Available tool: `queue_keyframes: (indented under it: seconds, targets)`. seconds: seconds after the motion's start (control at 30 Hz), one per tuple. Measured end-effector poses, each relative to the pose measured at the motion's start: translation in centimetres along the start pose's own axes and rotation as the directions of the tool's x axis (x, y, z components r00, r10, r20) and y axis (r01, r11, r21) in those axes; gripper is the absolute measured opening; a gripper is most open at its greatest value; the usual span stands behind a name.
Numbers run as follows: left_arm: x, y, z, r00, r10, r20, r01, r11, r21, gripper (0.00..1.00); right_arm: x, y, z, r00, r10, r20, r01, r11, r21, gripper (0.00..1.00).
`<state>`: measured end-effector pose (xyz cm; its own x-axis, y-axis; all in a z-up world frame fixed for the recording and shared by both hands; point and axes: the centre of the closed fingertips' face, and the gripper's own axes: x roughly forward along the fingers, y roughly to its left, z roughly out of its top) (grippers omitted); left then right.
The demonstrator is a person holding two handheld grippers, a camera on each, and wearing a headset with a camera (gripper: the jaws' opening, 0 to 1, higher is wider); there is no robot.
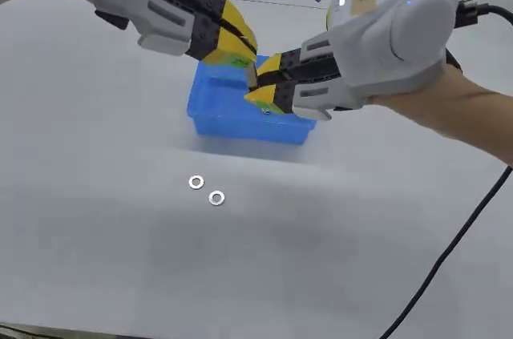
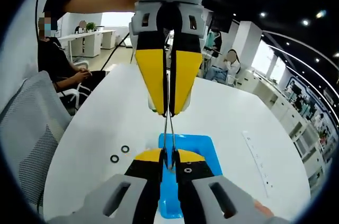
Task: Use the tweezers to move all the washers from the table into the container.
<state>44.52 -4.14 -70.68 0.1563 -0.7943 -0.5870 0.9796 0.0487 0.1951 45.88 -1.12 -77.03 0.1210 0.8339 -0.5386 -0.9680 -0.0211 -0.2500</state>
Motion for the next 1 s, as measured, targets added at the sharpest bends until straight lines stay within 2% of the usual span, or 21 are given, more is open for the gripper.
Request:
queue_keyframes:
  seconds: [0.2,0.37,0.57,0.73,1.0]
  targets:
    - [1.1,1.9,-1.2,1.0,0.001,-0.01,-0.001,1.0,0.002,0.06,1.0,-1.8,-1.4,0.9997,-0.023,-0.011,0.023,1.0,0.02,0.1]
    - [2.4,3.0,-3.0,0.9994,-0.003,-0.034,0.003,1.0,-0.011,0.06,2.7,-3.0,-3.3,0.9995,-0.021,-0.023,0.022,0.998,0.054,0.1]
    - [3.7,3.2,-5.1,0.9979,-0.027,-0.059,0.025,0.999,-0.039,0.06,4.4,-2.6,-5.2,0.999,0.006,-0.045,-0.002,0.996,0.09,0.1]
    - [4.3,3.4,-6.4,0.998,-0.031,-0.055,0.027,0.997,-0.07,0.06,5.1,-2.5,-6.5,0.9982,0.011,-0.06,-0.004,0.993,0.118,0.1]
    - [4.6,3.5,-6.8,0.9981,-0.03,-0.054,0.025,0.996,-0.084,0.06,5.3,-2.4,-6.9,0.998,0.016,-0.06,-0.007,0.989,0.15,0.11]
